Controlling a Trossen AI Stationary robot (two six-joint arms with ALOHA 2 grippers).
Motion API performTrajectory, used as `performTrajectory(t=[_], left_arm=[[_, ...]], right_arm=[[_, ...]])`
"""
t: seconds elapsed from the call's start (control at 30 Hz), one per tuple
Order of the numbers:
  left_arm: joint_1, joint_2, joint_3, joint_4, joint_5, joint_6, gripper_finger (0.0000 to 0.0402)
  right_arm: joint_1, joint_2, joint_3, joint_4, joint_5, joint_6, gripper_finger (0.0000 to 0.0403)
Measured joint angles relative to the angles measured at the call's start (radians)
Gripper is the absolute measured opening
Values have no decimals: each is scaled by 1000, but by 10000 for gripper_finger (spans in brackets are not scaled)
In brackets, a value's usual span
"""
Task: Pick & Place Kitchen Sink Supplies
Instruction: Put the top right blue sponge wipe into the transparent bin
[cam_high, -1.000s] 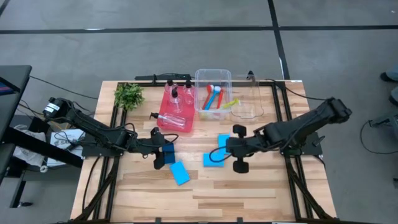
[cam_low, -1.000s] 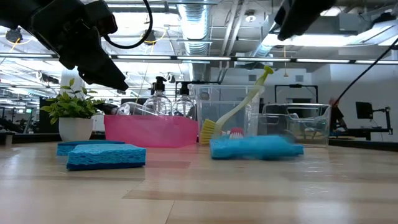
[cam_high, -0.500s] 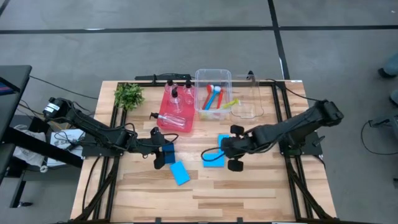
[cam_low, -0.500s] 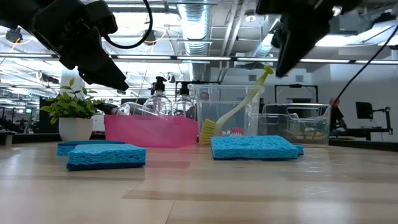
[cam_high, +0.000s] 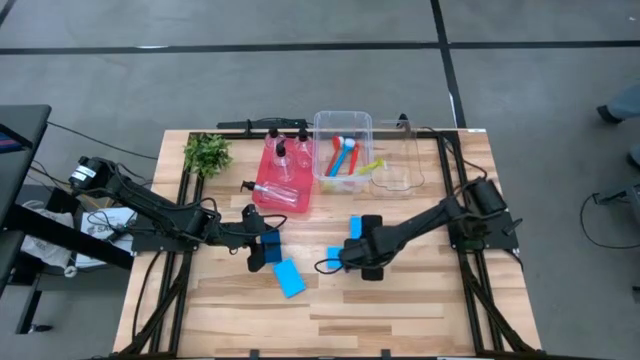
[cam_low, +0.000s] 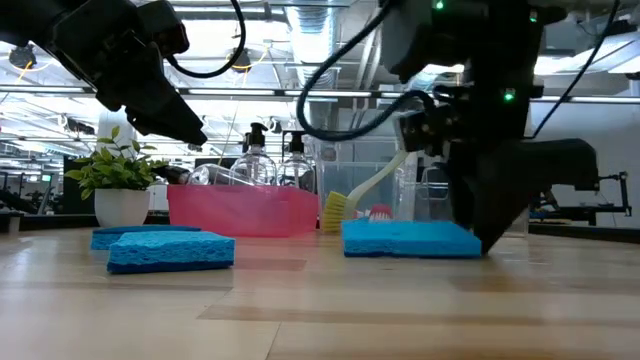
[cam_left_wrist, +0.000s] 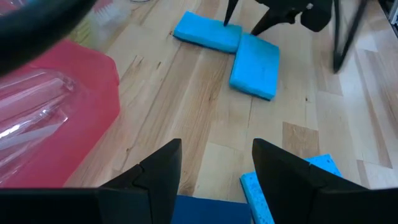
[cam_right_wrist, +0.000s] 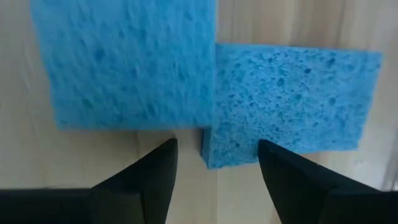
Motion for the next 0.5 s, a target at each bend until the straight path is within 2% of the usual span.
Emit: performTrajectory(t=[0.1, 0.2, 0.3, 0.43, 0.5], left_arm=[[0, 0, 0, 1, 0, 0, 199], [0, 0, 0, 1, 0, 0, 199], [0, 0, 0, 1, 0, -13, 199], [0, 0, 0, 2, 0, -26, 199], [0, 0, 0, 2, 0, -26, 199]], right_arm=[[-12, 59, 3, -4, 8, -2, 206], [-13, 100, 0, 14, 3, -6, 177], [-4, 113, 1, 14, -10, -12, 124], [7, 106, 1, -8, -35, -26, 29], [13, 92, -4, -42, -37, -23, 13]])
